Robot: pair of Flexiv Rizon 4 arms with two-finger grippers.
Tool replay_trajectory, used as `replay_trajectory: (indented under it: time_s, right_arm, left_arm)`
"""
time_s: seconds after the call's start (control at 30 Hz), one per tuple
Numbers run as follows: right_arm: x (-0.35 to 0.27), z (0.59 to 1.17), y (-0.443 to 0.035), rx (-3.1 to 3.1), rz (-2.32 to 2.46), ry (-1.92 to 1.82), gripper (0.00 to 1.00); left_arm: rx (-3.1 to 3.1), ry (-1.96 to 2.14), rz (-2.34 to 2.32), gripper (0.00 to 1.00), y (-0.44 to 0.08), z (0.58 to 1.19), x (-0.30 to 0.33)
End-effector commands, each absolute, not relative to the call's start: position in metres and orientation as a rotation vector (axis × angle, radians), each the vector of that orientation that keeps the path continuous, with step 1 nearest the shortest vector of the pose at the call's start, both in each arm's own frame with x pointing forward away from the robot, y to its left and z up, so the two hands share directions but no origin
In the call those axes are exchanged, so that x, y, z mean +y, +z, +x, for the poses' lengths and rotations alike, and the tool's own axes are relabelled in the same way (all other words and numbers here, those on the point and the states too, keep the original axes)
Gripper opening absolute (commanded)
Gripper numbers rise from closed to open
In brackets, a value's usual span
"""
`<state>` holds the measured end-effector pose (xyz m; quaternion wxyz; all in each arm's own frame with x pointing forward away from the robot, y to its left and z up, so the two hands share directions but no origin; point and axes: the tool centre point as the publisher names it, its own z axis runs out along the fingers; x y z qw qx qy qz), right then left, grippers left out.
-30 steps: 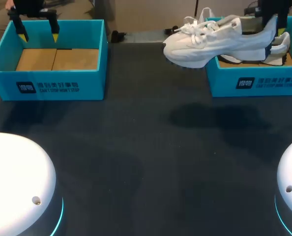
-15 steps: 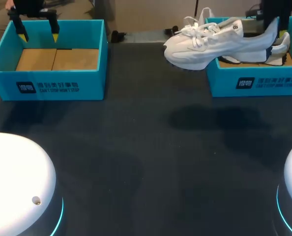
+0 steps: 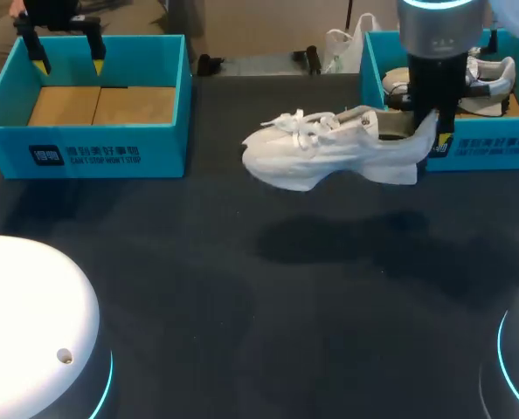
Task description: Take the shoe out of the shoebox, open the shoe tongue, remove and reinsert the insole, then place the shoe into the shoebox
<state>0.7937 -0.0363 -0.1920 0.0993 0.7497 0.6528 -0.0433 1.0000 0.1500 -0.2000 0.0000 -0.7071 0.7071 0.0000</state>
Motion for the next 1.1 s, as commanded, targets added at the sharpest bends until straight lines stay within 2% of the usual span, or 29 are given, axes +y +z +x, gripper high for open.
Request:
replay_trajectory:
  time_s: [0.03, 0.4, 0.53, 0.67, 0.83, 1.1]
  right_arm:
    - [-0.041, 0.799, -0.194, 1.944, 2.229, -0.122, 0.0]
    - [-0.041, 0.799, -0.194, 1.944, 2.229, -0.122, 0.0]
    - [-0.013, 0.783, -0.232, 1.999, 2.222, -0.174, 0.0]
    - [0.01, 0.766, -0.251, 2.041, 2.231, -0.169, 0.0]
    - [0.037, 0.75, -0.265, 2.089, 2.198, -0.211, 0.0]
    - [0.037, 0.75, -0.265, 2.089, 2.198, -0.211, 0.0]
  left_arm:
    - [2.222, 0.0, -2.221, 1.0, -0.2, 1.0, 0.15]
    - [2.222, 0.0, -2.221, 1.0, -0.2, 1.0, 0.15]
    - [2.222, 0.0, -2.221, 1.0, -0.2, 1.0, 0.15]
    - [2.222, 0.0, -2.221, 1.0, -0.2, 1.0, 0.15]
    - [2.222, 0.0, -2.221, 1.0, -0.2, 1.0, 0.15]
    - [2.222, 0.0, -2.221, 1.0, -0.2, 1.0, 0.15]
